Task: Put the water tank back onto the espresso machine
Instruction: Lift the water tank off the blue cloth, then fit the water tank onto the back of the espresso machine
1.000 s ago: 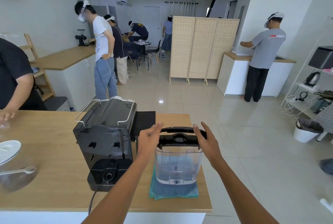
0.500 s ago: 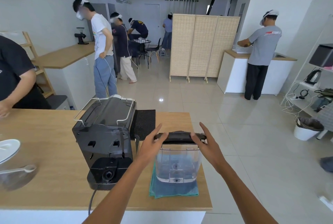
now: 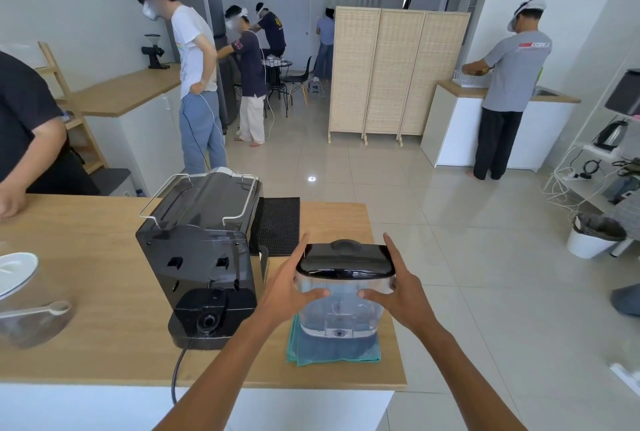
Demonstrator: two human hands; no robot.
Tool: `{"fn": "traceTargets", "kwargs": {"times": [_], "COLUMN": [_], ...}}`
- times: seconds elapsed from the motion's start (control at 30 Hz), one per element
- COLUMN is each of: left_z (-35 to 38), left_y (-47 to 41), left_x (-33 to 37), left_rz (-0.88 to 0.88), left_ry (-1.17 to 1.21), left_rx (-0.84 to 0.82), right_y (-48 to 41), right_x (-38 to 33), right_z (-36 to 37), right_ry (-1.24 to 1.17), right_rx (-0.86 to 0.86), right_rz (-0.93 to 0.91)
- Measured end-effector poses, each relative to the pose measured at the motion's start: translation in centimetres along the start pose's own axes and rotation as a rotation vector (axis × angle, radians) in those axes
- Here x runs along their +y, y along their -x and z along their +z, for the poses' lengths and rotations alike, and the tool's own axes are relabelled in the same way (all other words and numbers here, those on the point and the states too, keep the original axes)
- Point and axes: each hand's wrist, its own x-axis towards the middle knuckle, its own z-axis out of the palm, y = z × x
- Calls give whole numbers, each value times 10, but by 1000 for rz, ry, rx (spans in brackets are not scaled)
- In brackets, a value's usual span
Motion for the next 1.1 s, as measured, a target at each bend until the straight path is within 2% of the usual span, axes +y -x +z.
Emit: {"fn": "traceTargets", "kwargs": {"times": [0.37, 0.53, 0.87, 1.1], "left_z": [-13, -48, -127, -185], "left_y": [27, 55, 106, 109], "left_x": [-2, 5, -2, -34], "left_rz": [9, 26, -1, -31], "left_ry": [156, 108, 182, 217], "left_rx": [84, 175, 340, 335], "right_y": [11, 21, 18, 2], "right_x": [-14, -44, -119, -161], "right_z": [13, 29, 95, 149], "right_ry": [-39, -24, -121, -100], "right_rx": [62, 70, 12, 6], "right_rz": [-78, -136, -199, -204]}}
